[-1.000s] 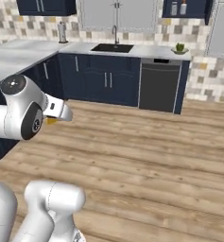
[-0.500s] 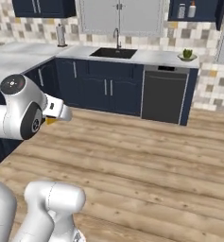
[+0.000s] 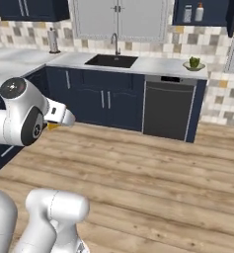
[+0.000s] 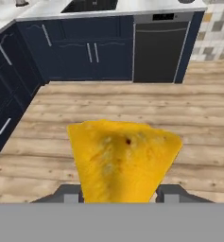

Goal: Pick the cheese from the fridge and the cheese grater from the cabinet and place them next to the salad bowl.

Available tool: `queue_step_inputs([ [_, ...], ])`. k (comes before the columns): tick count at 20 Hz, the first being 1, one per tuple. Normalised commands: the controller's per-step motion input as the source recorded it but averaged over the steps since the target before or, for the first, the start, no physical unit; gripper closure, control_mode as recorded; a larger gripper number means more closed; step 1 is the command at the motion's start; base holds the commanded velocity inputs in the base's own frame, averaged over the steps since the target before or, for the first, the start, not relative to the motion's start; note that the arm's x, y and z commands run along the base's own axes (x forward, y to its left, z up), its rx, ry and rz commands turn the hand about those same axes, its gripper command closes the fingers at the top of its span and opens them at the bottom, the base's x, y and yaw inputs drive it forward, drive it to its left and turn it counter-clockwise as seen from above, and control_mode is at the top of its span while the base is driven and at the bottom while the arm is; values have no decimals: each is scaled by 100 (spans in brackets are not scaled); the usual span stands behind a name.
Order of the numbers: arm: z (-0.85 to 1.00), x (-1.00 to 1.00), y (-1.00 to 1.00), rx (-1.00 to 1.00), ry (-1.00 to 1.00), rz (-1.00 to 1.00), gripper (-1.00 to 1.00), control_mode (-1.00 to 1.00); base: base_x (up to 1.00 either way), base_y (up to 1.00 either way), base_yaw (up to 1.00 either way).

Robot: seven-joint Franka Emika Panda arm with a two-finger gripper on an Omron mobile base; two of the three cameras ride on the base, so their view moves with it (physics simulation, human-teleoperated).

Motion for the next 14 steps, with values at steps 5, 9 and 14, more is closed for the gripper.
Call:
queue_step_inputs([
  [5,0,0,0,0,0,0,100,100,72,-21,-6],
  [9,0,0,0,0,0,0,100,100,71,-28,-4],
  [14,0,0,0,0,0,0,100,100,68,-33,-2],
])
